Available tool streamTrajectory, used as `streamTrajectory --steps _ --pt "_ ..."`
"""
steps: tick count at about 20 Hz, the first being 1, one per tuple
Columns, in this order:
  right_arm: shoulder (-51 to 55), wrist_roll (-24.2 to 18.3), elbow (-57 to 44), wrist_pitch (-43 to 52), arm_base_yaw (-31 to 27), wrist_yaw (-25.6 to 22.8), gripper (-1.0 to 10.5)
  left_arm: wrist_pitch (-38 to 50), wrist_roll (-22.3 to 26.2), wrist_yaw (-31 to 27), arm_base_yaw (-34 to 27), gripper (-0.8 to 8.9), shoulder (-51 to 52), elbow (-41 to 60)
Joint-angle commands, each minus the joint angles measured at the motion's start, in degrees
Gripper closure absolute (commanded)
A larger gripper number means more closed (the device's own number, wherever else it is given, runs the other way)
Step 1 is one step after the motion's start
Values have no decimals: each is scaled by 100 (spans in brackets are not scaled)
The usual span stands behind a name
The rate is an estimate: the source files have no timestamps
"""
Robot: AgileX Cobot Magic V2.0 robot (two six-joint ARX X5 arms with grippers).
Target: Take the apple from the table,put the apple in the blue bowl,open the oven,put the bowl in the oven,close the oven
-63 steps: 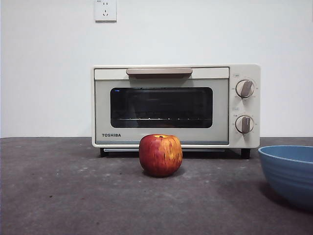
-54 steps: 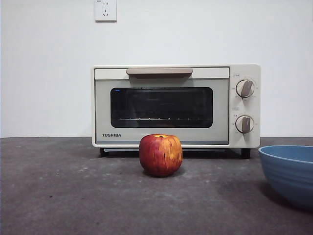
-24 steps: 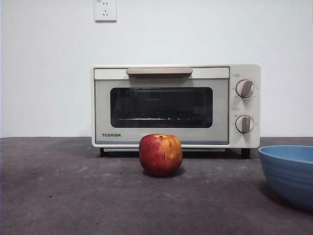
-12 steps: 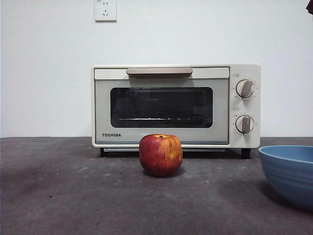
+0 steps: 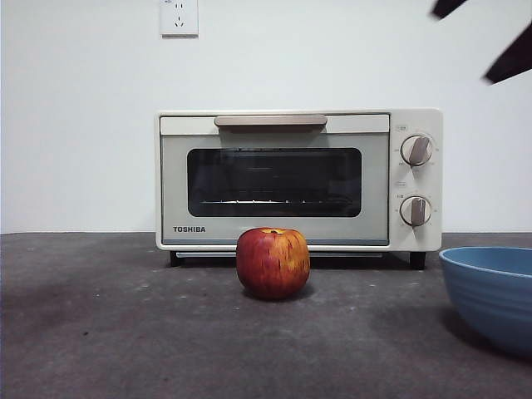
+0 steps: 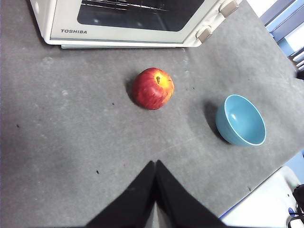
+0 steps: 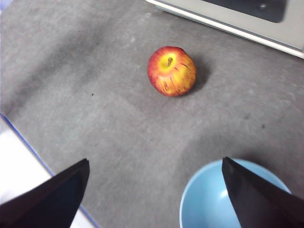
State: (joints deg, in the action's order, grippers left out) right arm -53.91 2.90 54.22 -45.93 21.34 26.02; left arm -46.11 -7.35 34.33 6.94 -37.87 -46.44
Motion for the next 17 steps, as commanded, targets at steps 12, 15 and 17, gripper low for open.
streamTrajectory --steps 12,15,17 --pt "-3637 164 2247 745 1543 -1250 501 66 70 13 15 806 -31 -114" --pt "-4113 225 2345 1051 1681 -1355 501 66 70 13 15 806 -31 -114" --pt "-4378 249 2347 1193 1733 -1580 501 68 70 13 15 806 -31 -114"
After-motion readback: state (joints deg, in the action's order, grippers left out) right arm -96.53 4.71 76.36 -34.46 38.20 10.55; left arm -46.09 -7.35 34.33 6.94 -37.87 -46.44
